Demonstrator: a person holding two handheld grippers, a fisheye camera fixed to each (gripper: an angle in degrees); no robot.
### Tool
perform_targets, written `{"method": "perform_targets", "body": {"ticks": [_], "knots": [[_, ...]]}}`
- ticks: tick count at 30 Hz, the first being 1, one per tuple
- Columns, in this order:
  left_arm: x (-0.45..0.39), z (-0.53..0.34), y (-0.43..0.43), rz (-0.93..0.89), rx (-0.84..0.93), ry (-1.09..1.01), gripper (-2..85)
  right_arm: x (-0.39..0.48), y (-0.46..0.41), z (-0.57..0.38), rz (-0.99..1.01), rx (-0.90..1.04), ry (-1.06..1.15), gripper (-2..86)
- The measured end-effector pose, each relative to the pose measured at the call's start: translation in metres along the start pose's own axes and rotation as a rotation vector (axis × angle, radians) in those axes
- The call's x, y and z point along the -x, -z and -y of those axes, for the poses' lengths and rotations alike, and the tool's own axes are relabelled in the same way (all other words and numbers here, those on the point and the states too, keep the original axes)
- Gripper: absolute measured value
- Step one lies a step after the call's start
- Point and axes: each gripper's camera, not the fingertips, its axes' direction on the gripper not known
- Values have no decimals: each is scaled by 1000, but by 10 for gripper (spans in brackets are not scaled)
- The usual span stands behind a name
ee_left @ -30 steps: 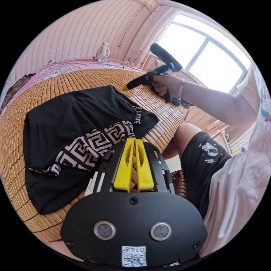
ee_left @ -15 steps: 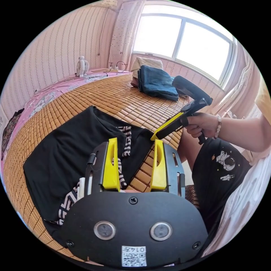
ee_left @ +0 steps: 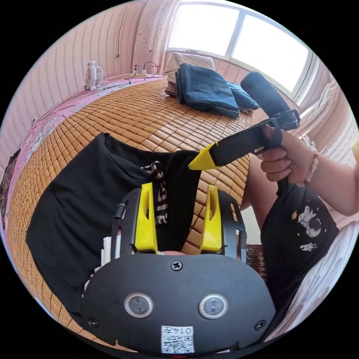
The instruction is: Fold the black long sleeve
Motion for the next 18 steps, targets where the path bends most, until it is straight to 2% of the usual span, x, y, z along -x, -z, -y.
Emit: {"method": "perform_targets", "body": {"ticks": [2, 4, 8, 12, 18], "knots": [[1, -2, 3, 95, 4, 56, 73, 1, 0, -1, 35, 3, 21, 8], [-1, -4, 7, 69, 29, 49, 41, 5, 0, -5, 34, 24, 56, 13], [-17, -22, 22, -25, 67, -31, 37, -7, 9, -19, -43, -25, 6, 29], [-37, -48, 43, -41, 64, -103, 42, -38, 15, -29, -178, -115, -151, 74], [-49, -78, 75, -49, 34, -135, 41, -52, 17, -27, -185, -314, -272, 98]]}}
